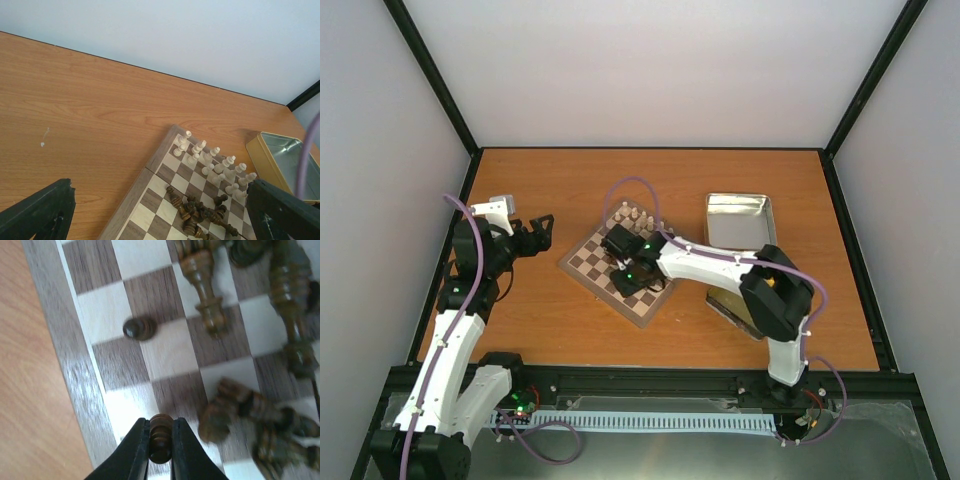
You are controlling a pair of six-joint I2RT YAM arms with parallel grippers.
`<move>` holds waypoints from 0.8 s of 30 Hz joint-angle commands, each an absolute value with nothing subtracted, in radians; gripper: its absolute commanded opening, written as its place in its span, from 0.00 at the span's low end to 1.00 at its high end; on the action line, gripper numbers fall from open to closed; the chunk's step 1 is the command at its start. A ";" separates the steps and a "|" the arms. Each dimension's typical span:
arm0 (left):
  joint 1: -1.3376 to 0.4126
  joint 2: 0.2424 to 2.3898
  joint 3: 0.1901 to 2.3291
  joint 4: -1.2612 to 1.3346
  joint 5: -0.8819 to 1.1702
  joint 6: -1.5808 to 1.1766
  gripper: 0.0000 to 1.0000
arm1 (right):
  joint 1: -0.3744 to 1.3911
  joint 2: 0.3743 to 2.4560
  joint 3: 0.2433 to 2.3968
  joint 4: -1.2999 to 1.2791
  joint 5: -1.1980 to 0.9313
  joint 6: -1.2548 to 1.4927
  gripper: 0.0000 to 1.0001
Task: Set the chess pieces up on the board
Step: Pick up the chess piece from the chessboard, then place the chess piece on the chessboard.
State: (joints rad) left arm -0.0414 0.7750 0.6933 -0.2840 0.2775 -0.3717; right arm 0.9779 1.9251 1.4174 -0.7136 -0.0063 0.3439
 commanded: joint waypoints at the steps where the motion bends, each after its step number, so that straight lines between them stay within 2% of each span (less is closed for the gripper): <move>1: -0.046 0.768 0.696 -0.254 0.286 -0.347 0.95 | 0.988 1.810 1.321 -0.729 0.026 0.385 0.10; 7: -0.047 0.772 0.696 -0.252 0.304 -0.342 0.95 | 0.988 1.746 1.198 -0.698 0.051 0.431 0.10; 14: -0.046 0.778 0.695 -0.254 0.310 -0.340 0.95 | 0.989 1.748 1.158 -0.667 0.083 0.461 0.11; 16: -0.046 0.776 0.697 -0.256 0.314 -0.326 0.99 | 0.989 1.750 1.154 -0.657 0.098 0.462 0.11; 21: -0.047 0.766 0.696 -0.273 0.262 -0.323 1.00 | 0.988 1.746 1.161 -0.659 0.098 0.467 0.15; 24: -0.046 0.770 0.693 -0.270 0.266 -0.326 1.00 | 0.988 1.719 1.158 -0.663 0.088 0.469 0.22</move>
